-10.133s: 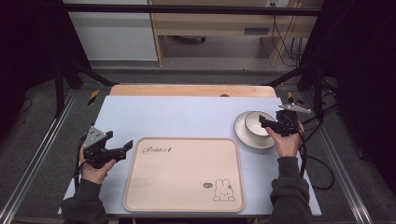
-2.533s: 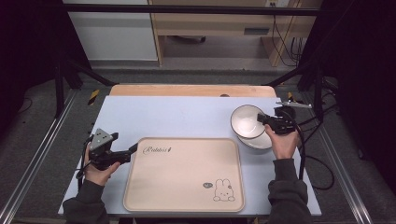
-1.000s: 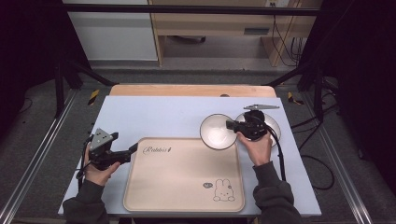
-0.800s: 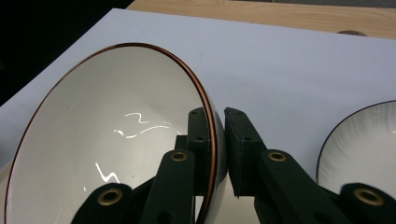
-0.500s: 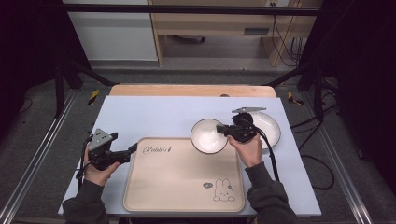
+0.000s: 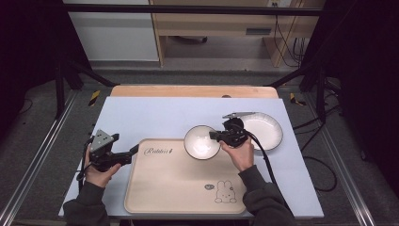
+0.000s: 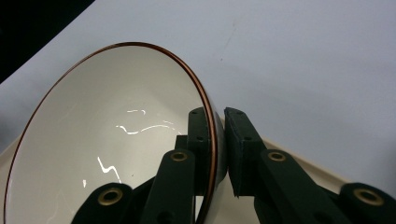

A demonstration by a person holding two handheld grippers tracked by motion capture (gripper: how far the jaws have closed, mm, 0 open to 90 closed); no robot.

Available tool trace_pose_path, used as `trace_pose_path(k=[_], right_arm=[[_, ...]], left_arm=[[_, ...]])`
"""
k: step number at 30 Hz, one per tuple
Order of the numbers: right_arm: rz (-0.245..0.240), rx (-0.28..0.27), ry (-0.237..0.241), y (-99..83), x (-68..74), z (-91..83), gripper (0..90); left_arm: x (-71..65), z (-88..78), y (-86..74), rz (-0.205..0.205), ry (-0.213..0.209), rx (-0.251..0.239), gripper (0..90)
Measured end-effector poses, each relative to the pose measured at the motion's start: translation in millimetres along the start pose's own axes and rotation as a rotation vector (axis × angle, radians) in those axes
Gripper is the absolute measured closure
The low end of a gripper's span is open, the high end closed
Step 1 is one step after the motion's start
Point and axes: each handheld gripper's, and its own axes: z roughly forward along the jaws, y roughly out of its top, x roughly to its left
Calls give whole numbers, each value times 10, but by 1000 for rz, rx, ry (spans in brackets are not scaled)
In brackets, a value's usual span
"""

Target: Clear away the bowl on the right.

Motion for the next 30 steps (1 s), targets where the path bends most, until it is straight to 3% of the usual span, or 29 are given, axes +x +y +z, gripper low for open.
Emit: trace_pose_path(k=[30], right_arm=[[-21, 114, 39, -149, 100, 437, 806]], left_arm=[[-1, 4, -3, 2, 1, 3, 120]])
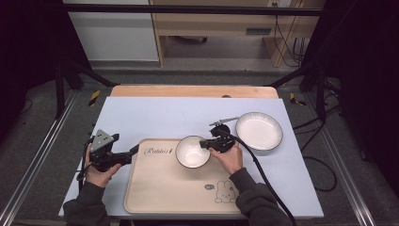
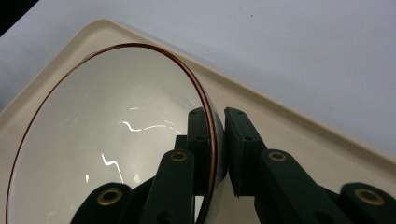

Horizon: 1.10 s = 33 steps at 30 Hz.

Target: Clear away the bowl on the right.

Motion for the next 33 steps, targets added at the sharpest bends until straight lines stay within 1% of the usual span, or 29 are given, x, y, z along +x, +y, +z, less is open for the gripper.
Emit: trace_pose_path(k=[5, 10, 19, 23, 25, 26, 27, 28, 29, 30, 32, 33], right_arm=[[7, 13, -3, -11, 9, 40, 802], [14, 23, 12, -20, -4, 69, 805], [17, 24, 17, -28, -32, 95, 809], [7, 24, 10, -31, -34, 102, 809], [0, 22, -13, -36, -23, 120, 807], [1, 18, -13, -36, -21, 120, 802], [-8, 15, -12, -35, -25, 112, 791], [-3, 7, -11, -31, -15, 102, 776], [-17, -4, -9, -28, -14, 86, 756], [-21, -13, -17, -24, 0, 71, 729], [-49, -32, -48, -20, 13, 45, 669], [-49, -32, -48, -20, 13, 45, 669]], left_arm=[[1, 1, -1, 0, 1, 1, 120], [0, 2, -2, 1, 0, 2, 119], [-2, 5, -3, 1, 0, 5, 120], [-3, 8, -5, 0, -1, 6, 120], [-9, 15, -8, 0, -1, 6, 120], [-9, 15, -8, 1, 0, 7, 120], [-9, 15, -8, 1, -1, 7, 120], [-9, 15, -8, 0, -1, 6, 120], [-8, 15, -9, 0, -1, 6, 120], [-7, 14, -9, -1, -1, 7, 120], [-6, 12, -9, -1, -1, 6, 120], [-6, 12, -9, -1, -1, 6, 120]])
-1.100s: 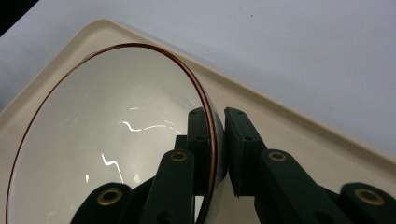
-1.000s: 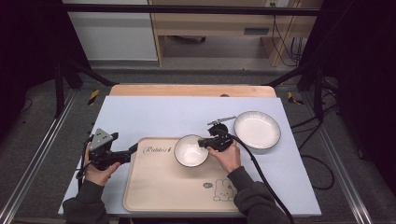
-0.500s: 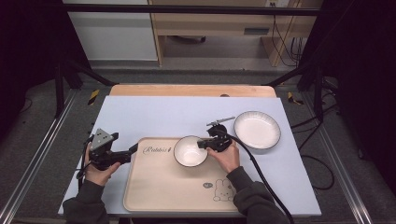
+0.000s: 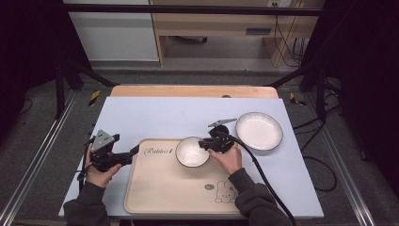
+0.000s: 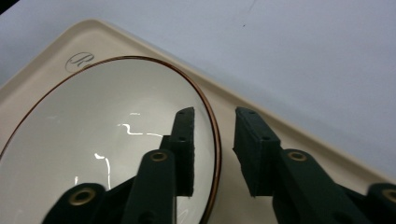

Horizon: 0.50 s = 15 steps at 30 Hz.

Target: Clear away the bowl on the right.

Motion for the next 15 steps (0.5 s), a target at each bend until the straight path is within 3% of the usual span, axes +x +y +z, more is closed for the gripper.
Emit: trace_pose_path(k=[2, 4, 7, 15], right_arm=[[-34, -28, -35, 8, 7, -24, 581], [-33, -27, -48, 10, 17, -37, 562], [-63, -71, -95, 27, 34, -91, 431], [-101, -152, -143, 74, 15, -260, 247]], left_arm=[[1, -2, 1, 0, 1, -1, 120], [4, -4, 1, -1, 0, 0, 120], [10, -7, 2, -2, 1, -2, 120], [14, -15, 4, -7, 2, -7, 120]])
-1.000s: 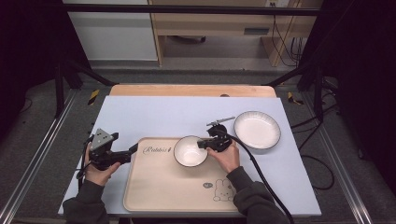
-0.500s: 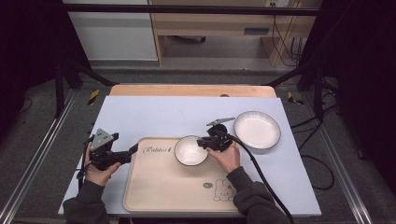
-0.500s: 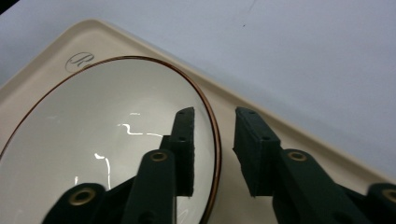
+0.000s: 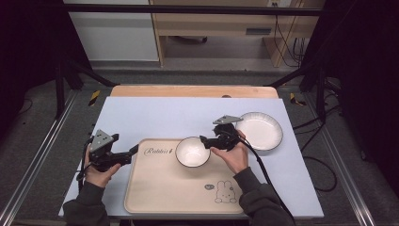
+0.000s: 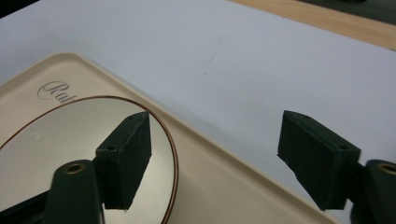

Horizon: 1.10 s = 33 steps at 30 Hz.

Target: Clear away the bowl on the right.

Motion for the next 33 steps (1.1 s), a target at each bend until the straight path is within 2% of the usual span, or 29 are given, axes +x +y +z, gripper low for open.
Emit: trace_pose_path(k=[5, 14, 17, 18, 28, 33], right_arm=[[-8, -46, -21, 37, -38, -108, 183], [-36, -132, -59, 81, -56, -338, 133], [-23, -156, -55, 71, -54, -390, 142], [2, -192, -37, 47, -69, -437, 145], [16, -206, -57, -117, -153, -611, 130], [23, -234, -66, -177, -208, -670, 112]], left_arm=[[-1, 0, 0, 2, 1, 1, 120], [4, -7, -3, 0, 1, -1, 120], [3, -4, -4, 0, 1, 0, 120], [3, -5, -5, 0, 2, 0, 120], [5, -11, -18, -3, 1, 1, 119], [13, -17, -28, -3, 3, 3, 118]])
